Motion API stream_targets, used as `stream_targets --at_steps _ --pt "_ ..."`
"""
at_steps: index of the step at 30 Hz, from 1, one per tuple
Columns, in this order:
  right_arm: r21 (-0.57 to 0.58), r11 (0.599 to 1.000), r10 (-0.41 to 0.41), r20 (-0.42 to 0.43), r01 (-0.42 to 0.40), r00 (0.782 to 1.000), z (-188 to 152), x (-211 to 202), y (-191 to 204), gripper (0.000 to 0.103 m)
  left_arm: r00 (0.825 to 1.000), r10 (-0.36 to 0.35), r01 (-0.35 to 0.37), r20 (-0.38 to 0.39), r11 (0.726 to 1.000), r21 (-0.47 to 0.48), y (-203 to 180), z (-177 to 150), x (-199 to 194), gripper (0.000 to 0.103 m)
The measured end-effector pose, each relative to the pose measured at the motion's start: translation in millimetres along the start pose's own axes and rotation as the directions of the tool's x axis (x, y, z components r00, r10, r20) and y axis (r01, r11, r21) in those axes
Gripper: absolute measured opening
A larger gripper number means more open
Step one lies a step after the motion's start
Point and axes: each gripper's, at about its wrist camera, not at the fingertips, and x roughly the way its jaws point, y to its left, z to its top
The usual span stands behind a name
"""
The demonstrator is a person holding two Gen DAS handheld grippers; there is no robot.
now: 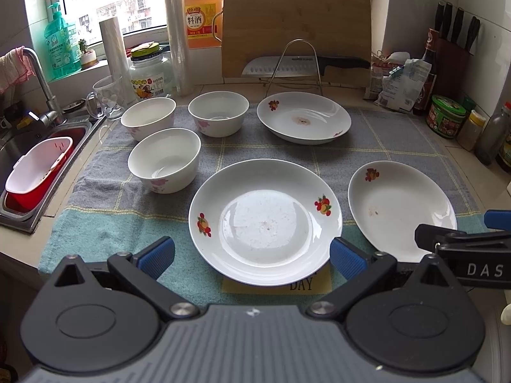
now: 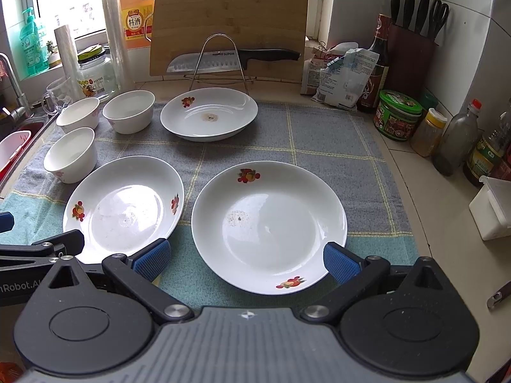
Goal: Organize plates and bowls
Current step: 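Move the left gripper toward the white fruit-print plate on the towel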
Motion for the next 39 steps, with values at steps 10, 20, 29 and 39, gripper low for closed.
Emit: stream_targets --at_steps 10,20,29,39 --pt "0.001 1.000 0.007 0.005 -0.007 1.000 1.1 -2.2 -0.9 0.103 1.000 0.007 -0.007 0.000 1.000 -0.001 -0.3 -0.5 -1.5 0.102" --pt "0.001 1.000 0.009 0.009 -0.009 1.000 1.4 -3.1 -1.9 0.103 1.000 0.009 -0.009 0.001 1.000 -0.001 -1.2 0.2 -2.6 0.102" --pt "0.000 1.000 0.018 0.012 -0.018 1.000 1.9 -3.9 -4.0 0.103 1.000 0.020 -0.020 -0.001 1.000 -0.001 -5.0 1.2 -2.3 0.102" --pt "0.000 1.000 0.028 0.016 -0.028 0.999 1.2 -3.3 -7.4 0.103 1.000 0.027 -0.027 0.001 1.000 -0.004 -9.0 1.1 -3.1 0.102"
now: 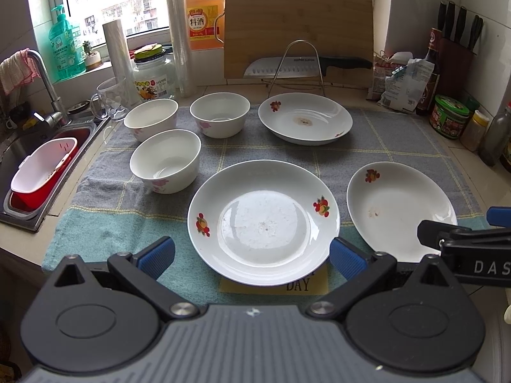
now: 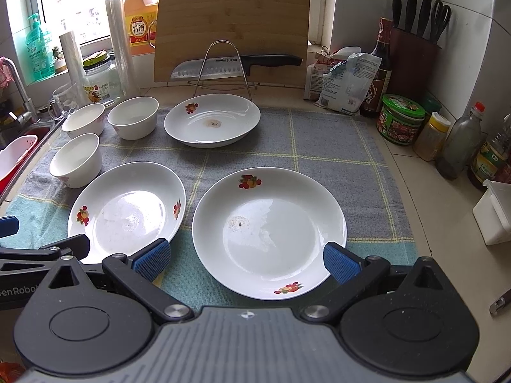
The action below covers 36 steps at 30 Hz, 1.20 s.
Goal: Organize plates and bowls
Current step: 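Move the left gripper toward the white fruit-print plate on the towel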
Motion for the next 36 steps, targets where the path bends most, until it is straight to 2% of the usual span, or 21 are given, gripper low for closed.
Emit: stream_targets --at_steps 26,36 --pt "-0.020 0.999 0.028 0.029 -0.027 0.999 -6 -8 -14 0.103 1.000 0.010 -0.010 0.023 1.000 -0.006 -18 -6 -11 0.102" --pt "-0.045 0.998 0.054 0.064 -0.051 0.996 -9 -16 -25 0.103 0.999 -0.012 0.011 0.048 1.000 0.022 -29 -8 -19 0.101"
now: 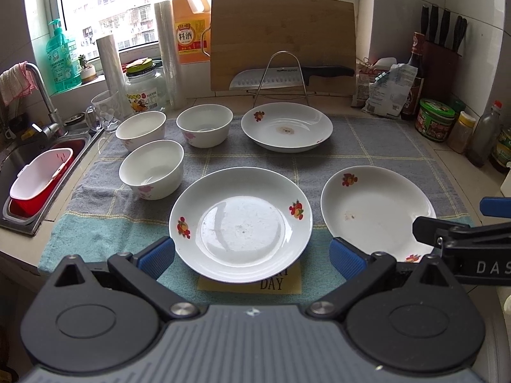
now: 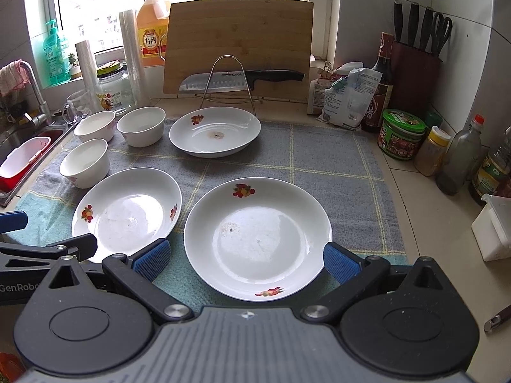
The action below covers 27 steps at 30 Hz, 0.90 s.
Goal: Organize plates and bowls
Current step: 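Move the left gripper toward the white fruit-print plate on the towel, then close the left gripper on the rim of the white fruit-print plate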
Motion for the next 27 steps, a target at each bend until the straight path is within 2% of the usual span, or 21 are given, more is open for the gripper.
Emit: stream_targets --at_steps 9,19,27 --pt "-0.028 0.999 0.045 0.061 -0.044 0.997 -14 -9 -20 0.103 0.998 -0.042 0.041 0.041 0.999 0.037 -14 0 -10 0.100" --pt "-0.062 0.995 0.091 0.117 -0.084 0.989 -35 -9 -42 0.103 0.988 -0.154 0.152 0.031 0.987 0.060 -30 1 -4 0.101" --pt "-0.083 0.990 0.121 0.093 -0.113 0.988 -54 8 -52 0.103 0.977 -0.207 0.200 0.058 0.973 0.113 -38 4 9 0.101"
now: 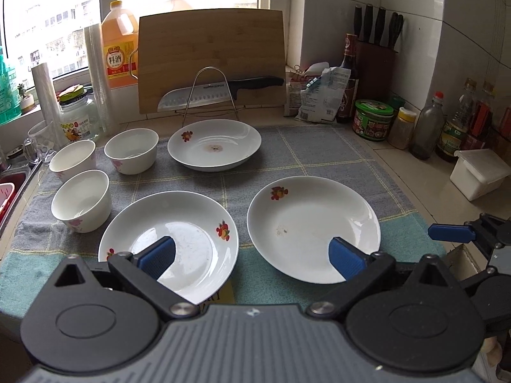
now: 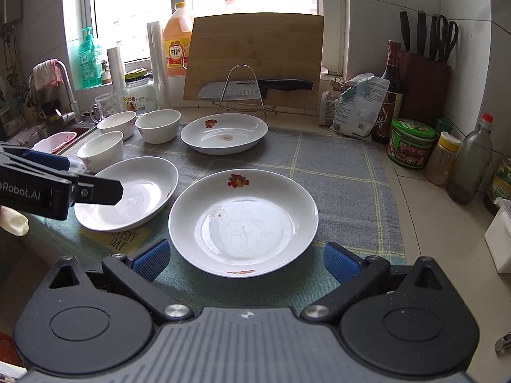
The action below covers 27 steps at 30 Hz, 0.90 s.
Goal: Organize plates and bowls
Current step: 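Close the left gripper on the rim of the white fruit-print plate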
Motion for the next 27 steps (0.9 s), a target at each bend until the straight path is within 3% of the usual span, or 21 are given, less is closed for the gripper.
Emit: stream_targets --at_steps 12,27 --pt "0.024 1.000 -0.017 -0.092 0.019 0.996 -27 45 -5 0.103 0.996 -0.083 0.086 -0.043 0.994 0.065 3 11 42 0.101" --pt "-0.019 1.000 -0.018 -0.133 0.015 0.991 -27 92 0 0.103 0.982 -0.154 0.171 -0.112 0.972 0.161 8 35 96 0.101"
